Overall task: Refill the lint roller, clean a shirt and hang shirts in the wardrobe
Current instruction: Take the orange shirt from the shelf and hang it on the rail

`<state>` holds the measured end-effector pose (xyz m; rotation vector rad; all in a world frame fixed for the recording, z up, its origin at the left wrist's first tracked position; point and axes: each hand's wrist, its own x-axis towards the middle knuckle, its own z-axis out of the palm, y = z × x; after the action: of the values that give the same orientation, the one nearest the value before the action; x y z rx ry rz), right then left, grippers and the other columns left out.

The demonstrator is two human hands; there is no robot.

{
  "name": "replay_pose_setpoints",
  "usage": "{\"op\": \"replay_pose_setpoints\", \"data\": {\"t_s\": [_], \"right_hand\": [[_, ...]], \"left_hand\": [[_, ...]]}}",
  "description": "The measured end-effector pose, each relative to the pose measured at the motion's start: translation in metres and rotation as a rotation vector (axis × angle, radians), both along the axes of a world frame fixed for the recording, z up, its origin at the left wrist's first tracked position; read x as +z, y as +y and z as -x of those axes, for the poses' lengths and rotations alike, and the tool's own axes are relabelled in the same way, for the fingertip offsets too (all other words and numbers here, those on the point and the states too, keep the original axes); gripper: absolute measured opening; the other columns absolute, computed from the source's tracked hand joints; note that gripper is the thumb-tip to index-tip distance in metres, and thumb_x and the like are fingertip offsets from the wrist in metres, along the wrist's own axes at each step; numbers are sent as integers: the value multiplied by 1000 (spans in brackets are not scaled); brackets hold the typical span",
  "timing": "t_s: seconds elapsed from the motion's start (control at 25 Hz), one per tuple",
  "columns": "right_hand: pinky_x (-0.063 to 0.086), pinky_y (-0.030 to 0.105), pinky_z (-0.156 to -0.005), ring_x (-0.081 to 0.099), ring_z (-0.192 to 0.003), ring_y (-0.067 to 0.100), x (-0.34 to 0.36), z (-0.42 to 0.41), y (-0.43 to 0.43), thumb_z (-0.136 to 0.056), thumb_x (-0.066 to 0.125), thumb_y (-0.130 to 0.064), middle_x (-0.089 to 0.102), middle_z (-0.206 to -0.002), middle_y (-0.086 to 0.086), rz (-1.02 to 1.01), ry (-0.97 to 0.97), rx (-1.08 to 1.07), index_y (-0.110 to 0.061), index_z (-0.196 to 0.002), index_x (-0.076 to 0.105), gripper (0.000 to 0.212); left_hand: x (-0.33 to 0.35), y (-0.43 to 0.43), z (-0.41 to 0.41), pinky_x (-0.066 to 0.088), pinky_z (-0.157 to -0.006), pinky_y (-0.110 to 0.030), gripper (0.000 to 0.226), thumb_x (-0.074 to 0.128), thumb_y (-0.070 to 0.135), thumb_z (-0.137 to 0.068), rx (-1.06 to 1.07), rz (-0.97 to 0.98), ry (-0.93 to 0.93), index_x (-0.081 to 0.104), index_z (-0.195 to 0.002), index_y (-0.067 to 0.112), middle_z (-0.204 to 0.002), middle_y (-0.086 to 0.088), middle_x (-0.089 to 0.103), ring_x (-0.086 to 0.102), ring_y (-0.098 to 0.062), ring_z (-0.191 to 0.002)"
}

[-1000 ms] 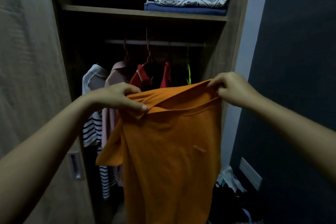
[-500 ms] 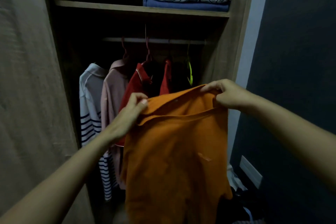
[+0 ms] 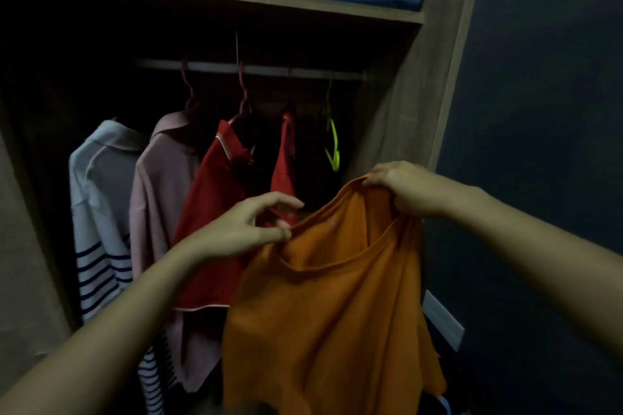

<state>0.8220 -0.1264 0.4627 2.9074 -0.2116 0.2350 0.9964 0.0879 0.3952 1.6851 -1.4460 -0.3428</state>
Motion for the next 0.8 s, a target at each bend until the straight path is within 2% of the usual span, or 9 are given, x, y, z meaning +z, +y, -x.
{"op": "replay_pose_setpoints", "data": {"t_s": [0.08,0.16,0.24,0.36,0.48,0.56,0.64,0.72,0.8], "right_hand": [[28,40,-108,44,-125,23,1,-15,-18,-92,38,-12,47,-136,4,379,21,-71,-21,-135,44,44],[7,45,-116,40,-132,23,1,-26,-34,-97,27,-19,43,-143,5,569,73,-179,-22,-139,38,44],[-1,45,-116,29,-140,24,0,-31,-50,-98,19,-22,32,-151,9,601,124,-279,-21,-144,27,46],[4,43,-118,15,-144,27,-4,-29,-65,-98,18,-27,16,-156,14,593,140,-383,-24,-147,16,49],[5,42,-117,12,-145,27,-10,-30,-68,-98,19,-29,14,-156,16,617,128,-399,-24,-147,15,50],[3,41,-117,10,-145,26,-11,-29,-68,-98,18,-29,13,-156,15,617,117,-399,-23,-147,14,50],[1,40,-117,8,-145,25,-12,-27,-69,-98,18,-29,11,-156,14,618,119,-408,-23,-147,13,50],[0,40,-117,6,-145,25,-14,-26,-70,-98,18,-29,10,-157,14,638,131,-414,-22,-147,13,50],[0,40,-117,6,-146,25,-15,-26,-70,-98,18,-29,10,-157,14,640,131,-416,-21,-147,14,50]], "left_hand": [[16,-25,4,49,-82,-15,34,67,9,-84,-28,119,-29,58,-115,21,-105,-1,65,63,-5,-93],[34,-59,4,49,-78,-16,29,63,9,-87,18,249,103,58,-114,19,-112,-8,64,61,-10,-96],[53,-105,-4,48,-83,-20,37,59,11,-89,130,305,275,52,-125,15,-125,-9,58,57,-13,-105],[73,-173,-22,37,-105,-32,65,57,31,-89,406,256,259,29,-144,11,-143,-8,42,44,-24,-128],[80,-227,-39,33,-110,-41,76,53,33,-90,529,155,376,12,-148,6,-151,-16,25,32,-35,-136],[77,-249,-46,37,-107,-43,74,55,30,-90,583,107,466,14,-147,5,-148,-18,31,37,-35,-132],[71,-262,-48,43,-102,-40,57,53,21,-92,607,121,410,30,-141,2,-139,-20,44,47,-34,-125],[73,-264,-47,45,-97,-39,39,47,12,-95,665,222,313,42,-131,1,-131,-21,51,52,-33,-120],[78,-263,-44,47,-96,-40,33,42,13,-97,700,345,267,47,-126,0,-126,-22,55,54,-34,-117]]}}
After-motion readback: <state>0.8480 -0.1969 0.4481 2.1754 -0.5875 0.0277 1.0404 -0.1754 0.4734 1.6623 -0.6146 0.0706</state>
